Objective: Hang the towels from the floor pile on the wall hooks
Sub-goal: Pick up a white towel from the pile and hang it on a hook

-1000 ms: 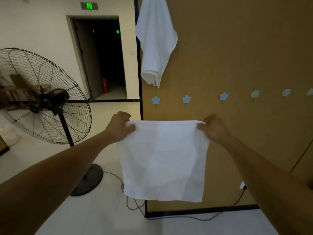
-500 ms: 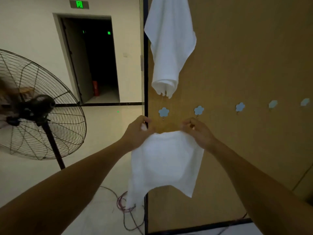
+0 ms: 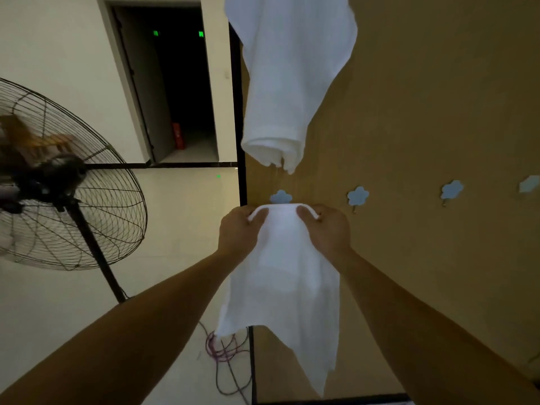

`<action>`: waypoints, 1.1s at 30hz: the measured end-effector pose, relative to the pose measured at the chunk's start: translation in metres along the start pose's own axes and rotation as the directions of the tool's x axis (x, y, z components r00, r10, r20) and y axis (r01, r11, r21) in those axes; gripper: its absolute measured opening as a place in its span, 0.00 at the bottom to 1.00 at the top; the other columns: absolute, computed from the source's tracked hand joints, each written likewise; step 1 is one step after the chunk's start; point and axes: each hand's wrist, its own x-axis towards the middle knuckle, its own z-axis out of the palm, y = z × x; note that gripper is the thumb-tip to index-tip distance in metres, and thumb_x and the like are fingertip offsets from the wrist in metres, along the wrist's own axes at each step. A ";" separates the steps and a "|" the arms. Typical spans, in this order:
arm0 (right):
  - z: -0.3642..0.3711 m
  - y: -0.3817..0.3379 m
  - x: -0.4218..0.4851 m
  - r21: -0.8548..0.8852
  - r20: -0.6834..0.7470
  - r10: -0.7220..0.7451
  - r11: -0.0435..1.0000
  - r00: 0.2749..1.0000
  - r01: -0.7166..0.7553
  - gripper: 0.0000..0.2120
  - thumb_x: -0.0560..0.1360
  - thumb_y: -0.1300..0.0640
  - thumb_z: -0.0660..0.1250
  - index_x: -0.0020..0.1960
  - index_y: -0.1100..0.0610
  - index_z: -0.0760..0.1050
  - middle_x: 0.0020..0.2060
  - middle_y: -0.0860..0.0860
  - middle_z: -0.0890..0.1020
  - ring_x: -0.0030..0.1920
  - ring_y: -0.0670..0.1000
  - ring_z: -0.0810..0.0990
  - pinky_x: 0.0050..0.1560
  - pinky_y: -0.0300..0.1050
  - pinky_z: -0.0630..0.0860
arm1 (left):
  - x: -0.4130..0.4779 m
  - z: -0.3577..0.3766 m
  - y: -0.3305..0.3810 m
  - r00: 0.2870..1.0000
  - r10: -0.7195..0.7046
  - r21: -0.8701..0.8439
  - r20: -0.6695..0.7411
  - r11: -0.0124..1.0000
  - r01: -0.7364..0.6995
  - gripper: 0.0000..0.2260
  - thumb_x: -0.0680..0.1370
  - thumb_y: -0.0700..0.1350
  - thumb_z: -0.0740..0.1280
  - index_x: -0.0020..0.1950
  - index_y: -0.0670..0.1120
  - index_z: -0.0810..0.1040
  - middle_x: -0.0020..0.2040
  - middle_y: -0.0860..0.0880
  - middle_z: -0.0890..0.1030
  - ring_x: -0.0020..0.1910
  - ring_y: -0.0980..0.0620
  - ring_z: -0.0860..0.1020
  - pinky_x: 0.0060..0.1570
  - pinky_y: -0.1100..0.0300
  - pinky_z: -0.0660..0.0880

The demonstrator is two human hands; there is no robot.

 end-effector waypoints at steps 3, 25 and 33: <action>0.013 0.002 0.021 -0.089 -0.040 -0.061 0.994 0.997 0.058 0.19 0.79 0.41 0.60 0.49 0.54 0.82 0.41 0.52 0.84 0.43 0.53 0.81 0.44 0.46 0.75 | 0.013 0.012 0.004 0.994 -0.028 0.054 -0.108 0.998 0.034 0.14 0.78 0.56 0.63 0.39 0.49 0.79 0.35 0.52 0.78 0.35 0.54 0.76 0.34 0.65 0.68; 0.043 0.064 -0.021 -0.526 0.107 -0.007 0.848 0.994 0.063 0.17 0.77 0.50 0.61 0.63 0.54 0.72 0.61 0.53 0.74 0.62 0.56 0.71 0.60 0.51 0.68 | -0.048 0.041 -0.073 0.951 -0.215 0.341 0.220 0.931 0.132 0.11 0.81 0.51 0.55 0.56 0.46 0.69 0.50 0.46 0.76 0.46 0.43 0.78 0.45 0.51 0.75; 0.043 0.068 -0.029 -0.404 -0.027 -0.209 0.897 0.977 0.181 0.15 0.77 0.55 0.63 0.62 0.58 0.74 0.58 0.57 0.76 0.59 0.58 0.72 0.60 0.53 0.67 | -0.041 0.021 -0.066 0.987 0.158 0.502 -0.024 0.856 -0.125 0.20 0.75 0.47 0.65 0.66 0.44 0.70 0.60 0.42 0.75 0.55 0.42 0.74 0.53 0.49 0.71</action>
